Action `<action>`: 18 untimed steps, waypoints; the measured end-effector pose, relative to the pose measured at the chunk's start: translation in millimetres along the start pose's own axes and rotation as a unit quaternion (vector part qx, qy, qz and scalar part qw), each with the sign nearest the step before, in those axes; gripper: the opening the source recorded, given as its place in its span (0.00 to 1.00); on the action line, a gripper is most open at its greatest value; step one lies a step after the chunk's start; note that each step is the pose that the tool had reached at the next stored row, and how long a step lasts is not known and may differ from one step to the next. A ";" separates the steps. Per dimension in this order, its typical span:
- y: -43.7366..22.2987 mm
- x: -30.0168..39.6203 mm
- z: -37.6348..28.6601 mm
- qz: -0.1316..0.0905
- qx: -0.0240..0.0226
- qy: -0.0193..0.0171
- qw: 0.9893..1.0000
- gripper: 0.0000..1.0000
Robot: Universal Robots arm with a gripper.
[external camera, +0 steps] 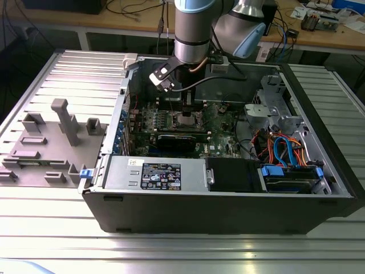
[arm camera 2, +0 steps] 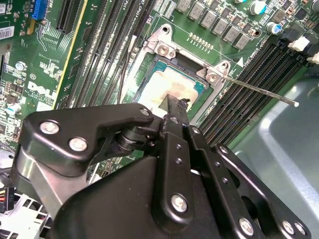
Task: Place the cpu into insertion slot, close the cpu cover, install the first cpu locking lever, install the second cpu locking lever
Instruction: 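Close the cpu cover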
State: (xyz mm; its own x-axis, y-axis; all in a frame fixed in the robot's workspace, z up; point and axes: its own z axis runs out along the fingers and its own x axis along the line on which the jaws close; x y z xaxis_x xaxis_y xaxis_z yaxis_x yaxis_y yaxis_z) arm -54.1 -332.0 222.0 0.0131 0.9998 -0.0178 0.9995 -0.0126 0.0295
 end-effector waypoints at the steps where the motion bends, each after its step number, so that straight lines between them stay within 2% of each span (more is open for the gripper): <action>1: 0.0 0.0 0.0 0.000 0.000 0.000 1.000 0.11; 3: 0.1 0.1 -0.2 0.000 0.000 0.000 1.000 0.11; 4: 0.1 0.0 -2.6 0.000 0.000 0.000 1.000 0.11; 18: 0.8 -0.1 -4.2 0.000 0.000 0.000 1.000 0.11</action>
State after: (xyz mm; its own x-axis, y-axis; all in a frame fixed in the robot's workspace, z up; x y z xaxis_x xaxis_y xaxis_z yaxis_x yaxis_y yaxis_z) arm -53.4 -332.0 226.3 0.0131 0.9998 -0.0179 0.9995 -0.0126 0.0295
